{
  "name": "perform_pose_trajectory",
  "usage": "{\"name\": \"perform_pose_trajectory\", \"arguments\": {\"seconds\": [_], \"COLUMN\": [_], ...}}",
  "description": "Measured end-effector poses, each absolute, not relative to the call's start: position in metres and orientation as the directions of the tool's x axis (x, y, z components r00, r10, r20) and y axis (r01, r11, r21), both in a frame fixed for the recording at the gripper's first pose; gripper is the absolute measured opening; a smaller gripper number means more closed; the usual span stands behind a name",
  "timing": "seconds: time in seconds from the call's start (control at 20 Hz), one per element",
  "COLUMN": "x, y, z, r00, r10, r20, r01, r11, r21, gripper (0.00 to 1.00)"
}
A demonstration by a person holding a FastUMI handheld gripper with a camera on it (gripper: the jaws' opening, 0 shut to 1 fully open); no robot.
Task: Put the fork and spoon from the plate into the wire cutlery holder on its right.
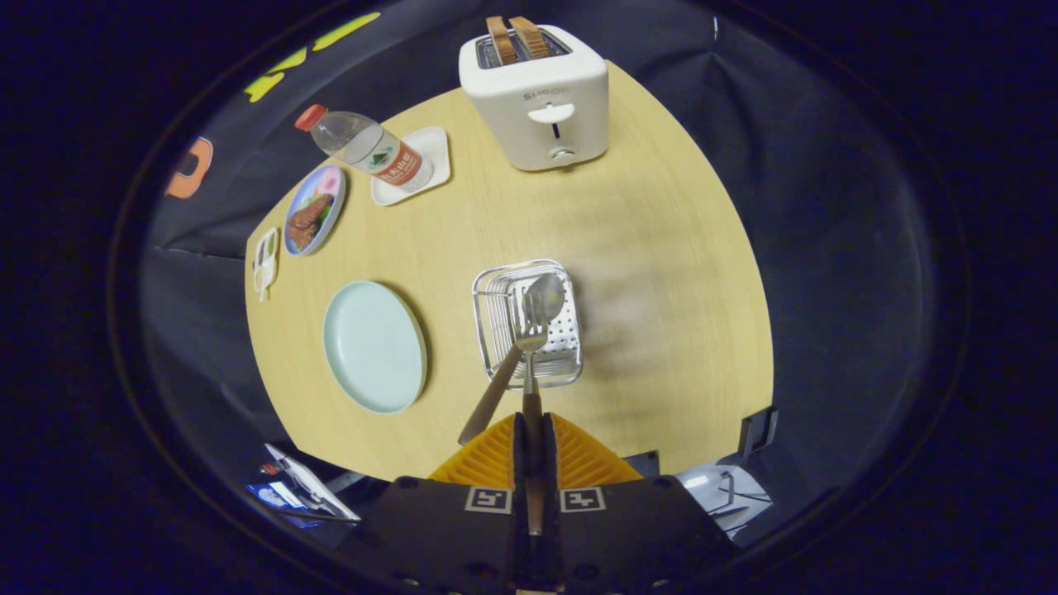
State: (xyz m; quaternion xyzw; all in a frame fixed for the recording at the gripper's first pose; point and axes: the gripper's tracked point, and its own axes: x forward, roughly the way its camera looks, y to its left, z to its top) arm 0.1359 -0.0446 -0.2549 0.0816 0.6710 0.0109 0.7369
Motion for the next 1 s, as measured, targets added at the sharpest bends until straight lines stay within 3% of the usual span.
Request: {"name": "perform_pose_trajectory", "arguments": {"seconds": [0.45, 0.5, 0.75, 0.8, 1.0], "x": [0.157, 0.159, 0.160, 0.160, 0.167], "y": [-0.034, -0.033, -0.016, -0.014, -0.002], "z": [-0.238, -0.234, -0.219, -0.216, -0.186], "r00": [0.216, 0.232, 0.306, 0.325, 0.463], "r10": [0.124, 0.124, 0.154, 0.161, 0.165], "r20": [-0.969, -0.965, -0.940, -0.932, -0.871], "r01": [0.050, 0.043, 0.004, -0.011, -0.064], "r11": [0.989, 0.989, 0.987, 0.986, 0.986], "r21": [0.138, 0.138, 0.163, 0.166, 0.153], "gripper": [0.11, 0.24, 0.36, 0.48, 0.76]}}
